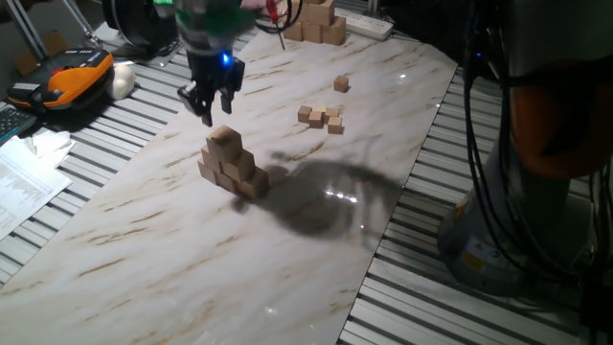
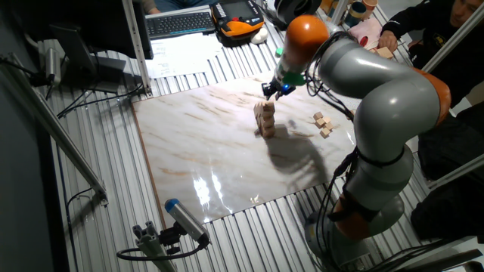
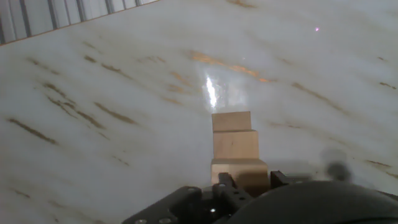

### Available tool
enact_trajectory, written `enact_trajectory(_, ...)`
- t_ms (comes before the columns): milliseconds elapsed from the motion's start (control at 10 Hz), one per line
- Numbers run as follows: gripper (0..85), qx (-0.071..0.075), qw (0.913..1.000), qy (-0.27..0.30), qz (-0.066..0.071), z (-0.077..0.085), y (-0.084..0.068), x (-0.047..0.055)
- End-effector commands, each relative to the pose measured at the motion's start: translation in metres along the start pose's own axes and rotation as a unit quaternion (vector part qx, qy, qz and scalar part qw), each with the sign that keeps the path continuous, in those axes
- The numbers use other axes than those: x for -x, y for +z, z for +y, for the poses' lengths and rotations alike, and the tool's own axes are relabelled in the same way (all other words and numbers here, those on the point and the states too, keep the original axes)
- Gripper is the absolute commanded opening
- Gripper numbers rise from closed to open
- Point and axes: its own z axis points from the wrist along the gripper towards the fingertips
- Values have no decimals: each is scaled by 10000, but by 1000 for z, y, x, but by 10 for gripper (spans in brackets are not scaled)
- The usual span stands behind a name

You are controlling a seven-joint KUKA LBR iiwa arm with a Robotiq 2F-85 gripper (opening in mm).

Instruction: Stack the blocks into a pyramid shape

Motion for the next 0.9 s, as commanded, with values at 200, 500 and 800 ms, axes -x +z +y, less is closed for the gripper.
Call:
enact_trajectory(200, 0, 168, 9995, -211, 133, -11, -10, 10)
enact_trajectory(500, 0, 94, 9995, -275, 127, -12, -11, 13)
enact_trajectory(800, 0, -6, 9996, -247, 103, -7, -12, 11)
